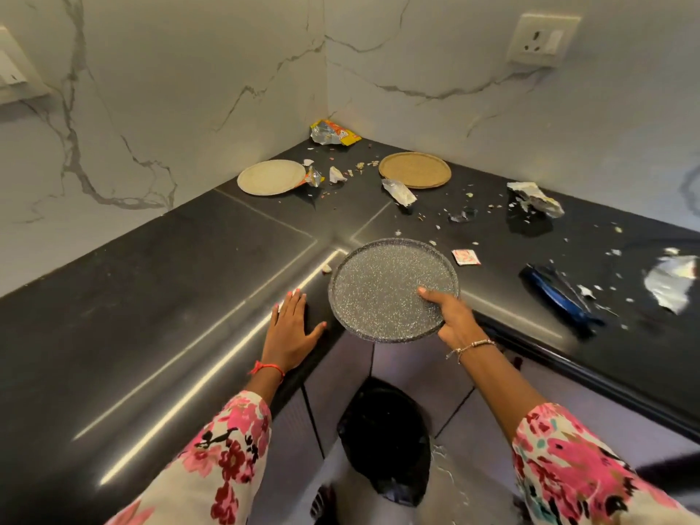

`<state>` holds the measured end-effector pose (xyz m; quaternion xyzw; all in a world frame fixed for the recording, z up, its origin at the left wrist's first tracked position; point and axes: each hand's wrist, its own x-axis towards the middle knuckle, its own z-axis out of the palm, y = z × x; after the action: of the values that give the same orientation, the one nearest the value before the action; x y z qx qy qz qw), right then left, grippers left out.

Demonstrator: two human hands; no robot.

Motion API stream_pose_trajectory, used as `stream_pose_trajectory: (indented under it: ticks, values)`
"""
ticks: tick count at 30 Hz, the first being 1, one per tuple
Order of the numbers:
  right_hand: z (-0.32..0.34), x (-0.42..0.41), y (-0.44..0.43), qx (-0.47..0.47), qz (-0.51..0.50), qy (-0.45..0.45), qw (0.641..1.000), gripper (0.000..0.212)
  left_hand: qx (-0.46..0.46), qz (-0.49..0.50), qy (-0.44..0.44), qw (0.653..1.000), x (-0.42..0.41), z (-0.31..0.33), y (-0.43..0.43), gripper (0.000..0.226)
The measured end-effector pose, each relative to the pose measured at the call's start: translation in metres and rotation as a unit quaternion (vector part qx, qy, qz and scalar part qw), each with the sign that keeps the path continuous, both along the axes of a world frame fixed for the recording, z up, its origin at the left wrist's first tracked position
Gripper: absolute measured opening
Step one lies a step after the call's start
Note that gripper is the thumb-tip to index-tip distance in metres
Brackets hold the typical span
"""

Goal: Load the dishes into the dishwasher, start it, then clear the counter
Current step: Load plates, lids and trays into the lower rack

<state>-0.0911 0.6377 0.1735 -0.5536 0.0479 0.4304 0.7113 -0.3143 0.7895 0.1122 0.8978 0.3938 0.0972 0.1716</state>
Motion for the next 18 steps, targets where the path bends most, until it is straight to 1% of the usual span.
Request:
stream_pose_trajectory:
  ticks: [2,3,5,7,9,12,18]
  values:
    - [-0.004,-0.007,-0.048,0.006,-0.002,-0.006,1.000,0.034,0.011,-0.015,-0.006,1.000,-0.004,-0.004,-0.040,0.098]
    - [-0.007,-0.011,-0.076,0.006,-0.003,-0.009,1.000,0.034,0.014,-0.022,-0.010,1.000,-0.007,-0.008,-0.065,0.098]
    - [-0.013,-0.020,-0.130,-0.004,-0.008,-0.013,1.000,0.042,0.010,-0.036,-0.016,0.999,-0.014,-0.017,-0.116,0.096]
    - [-0.021,-0.032,-0.181,-0.013,-0.016,-0.011,1.000,0.043,-0.003,-0.045,-0.021,0.999,-0.024,-0.027,-0.165,0.097]
    - [-0.026,-0.049,-0.237,-0.033,-0.025,-0.002,0.999,0.039,-0.022,-0.071,-0.003,0.997,-0.036,-0.035,-0.217,0.098]
    - [-0.032,-0.072,-0.314,-0.078,-0.057,-0.002,0.995,0.030,-0.024,-0.097,0.012,0.995,-0.052,-0.044,-0.285,0.096]
    - [-0.070,-0.122,-0.438,-0.162,-0.113,-0.025,0.980,0.038,-0.037,-0.183,0.045,0.981,-0.092,-0.066,-0.406,0.089]
